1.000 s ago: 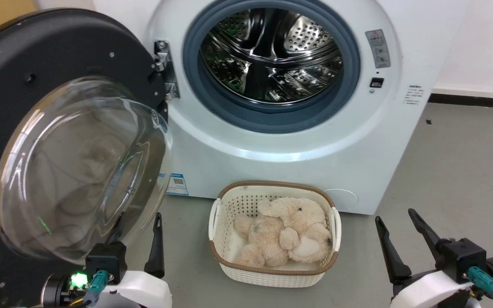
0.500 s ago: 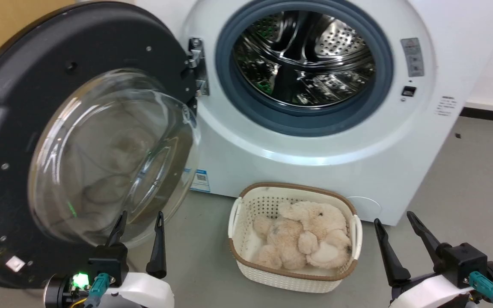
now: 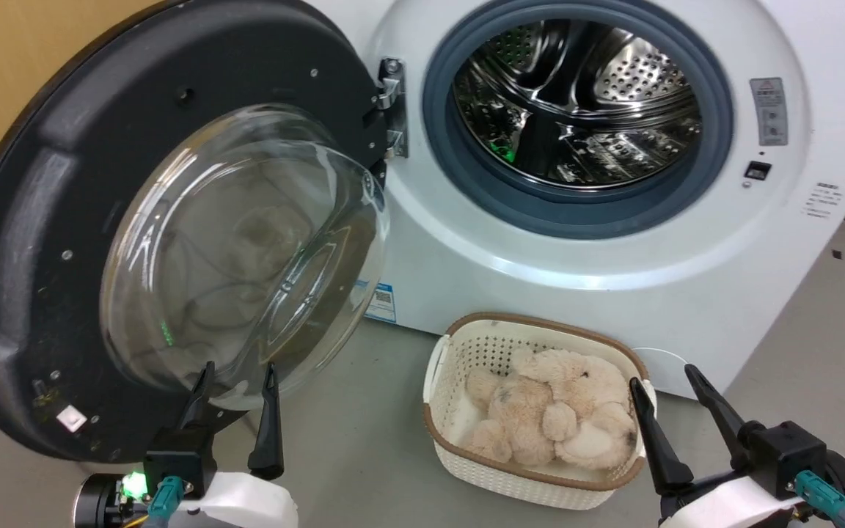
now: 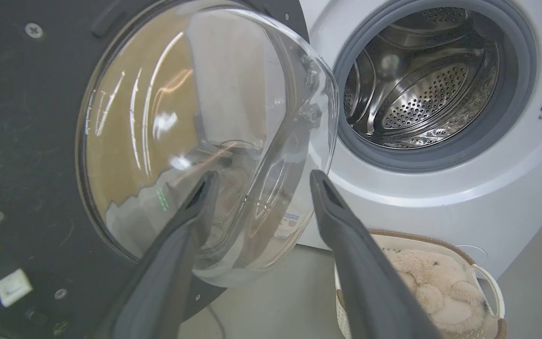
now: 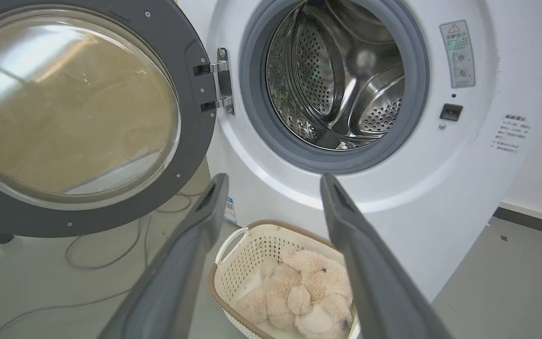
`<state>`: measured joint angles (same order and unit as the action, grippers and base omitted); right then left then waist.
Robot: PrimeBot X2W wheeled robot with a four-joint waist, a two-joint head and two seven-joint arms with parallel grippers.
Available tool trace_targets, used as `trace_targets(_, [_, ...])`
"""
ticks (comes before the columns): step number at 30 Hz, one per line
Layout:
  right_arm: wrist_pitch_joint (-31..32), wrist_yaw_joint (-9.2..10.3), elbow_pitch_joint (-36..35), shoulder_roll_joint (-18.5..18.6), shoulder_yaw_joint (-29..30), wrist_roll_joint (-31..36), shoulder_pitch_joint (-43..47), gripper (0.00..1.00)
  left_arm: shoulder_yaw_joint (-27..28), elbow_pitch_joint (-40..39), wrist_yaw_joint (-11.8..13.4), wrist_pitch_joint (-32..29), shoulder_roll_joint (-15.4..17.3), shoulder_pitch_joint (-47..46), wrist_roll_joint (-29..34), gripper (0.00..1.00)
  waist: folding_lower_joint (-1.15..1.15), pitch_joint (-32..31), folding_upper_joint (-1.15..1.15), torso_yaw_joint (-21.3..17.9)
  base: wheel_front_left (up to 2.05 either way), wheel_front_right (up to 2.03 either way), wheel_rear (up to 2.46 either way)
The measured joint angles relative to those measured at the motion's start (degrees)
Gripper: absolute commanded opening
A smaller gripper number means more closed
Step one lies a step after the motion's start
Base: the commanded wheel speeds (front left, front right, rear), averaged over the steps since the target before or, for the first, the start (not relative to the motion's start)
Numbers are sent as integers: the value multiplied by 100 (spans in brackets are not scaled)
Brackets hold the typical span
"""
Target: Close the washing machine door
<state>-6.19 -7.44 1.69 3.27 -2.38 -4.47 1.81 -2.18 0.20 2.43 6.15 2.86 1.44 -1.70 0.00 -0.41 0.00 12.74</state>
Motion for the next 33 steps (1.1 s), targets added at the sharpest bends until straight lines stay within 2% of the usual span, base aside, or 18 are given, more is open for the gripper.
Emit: trace_targets(33, [-376,-1,348,140,-517,-402,-239,100,9,-293,332,382,0,247,-114,100,0,106,0,842,0,0,0])
